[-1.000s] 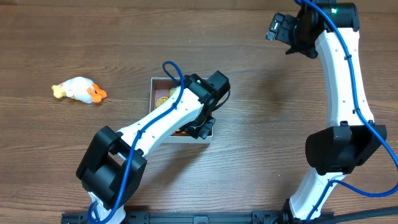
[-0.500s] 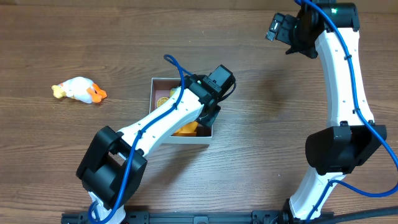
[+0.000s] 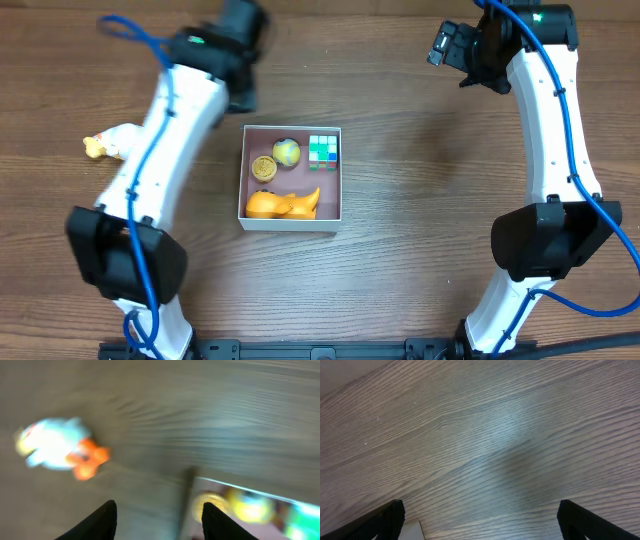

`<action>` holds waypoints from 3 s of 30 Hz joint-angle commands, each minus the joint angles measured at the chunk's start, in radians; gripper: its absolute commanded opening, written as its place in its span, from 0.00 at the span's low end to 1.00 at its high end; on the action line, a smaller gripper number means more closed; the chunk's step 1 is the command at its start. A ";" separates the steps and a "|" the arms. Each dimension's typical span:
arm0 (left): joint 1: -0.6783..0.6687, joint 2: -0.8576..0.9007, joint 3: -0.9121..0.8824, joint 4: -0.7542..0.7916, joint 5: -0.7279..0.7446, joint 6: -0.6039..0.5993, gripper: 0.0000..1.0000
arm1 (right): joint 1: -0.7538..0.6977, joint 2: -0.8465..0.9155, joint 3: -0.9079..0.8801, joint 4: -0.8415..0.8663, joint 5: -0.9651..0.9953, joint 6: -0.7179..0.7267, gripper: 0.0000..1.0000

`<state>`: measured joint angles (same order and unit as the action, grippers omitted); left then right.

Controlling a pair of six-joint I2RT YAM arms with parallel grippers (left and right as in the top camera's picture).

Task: Pack container
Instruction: 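Move the left gripper to the white plush duck, then grasp the white plush duck with the left gripper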

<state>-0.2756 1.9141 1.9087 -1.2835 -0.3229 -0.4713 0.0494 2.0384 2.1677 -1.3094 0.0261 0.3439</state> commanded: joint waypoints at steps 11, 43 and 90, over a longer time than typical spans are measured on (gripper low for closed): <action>0.327 -0.005 -0.233 -0.006 -0.021 -0.195 0.67 | 0.002 -0.002 0.023 0.003 0.001 0.009 1.00; 0.578 -0.005 -0.449 0.358 0.194 0.287 0.61 | 0.002 -0.002 0.023 0.003 0.001 0.009 1.00; 0.483 -0.005 -0.456 0.428 0.547 0.299 0.04 | 0.002 -0.002 0.023 0.003 0.001 0.009 1.00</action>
<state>0.2443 1.9141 1.3697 -0.8326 0.1955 -0.1581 0.0494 2.0384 2.1677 -1.3098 0.0257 0.3439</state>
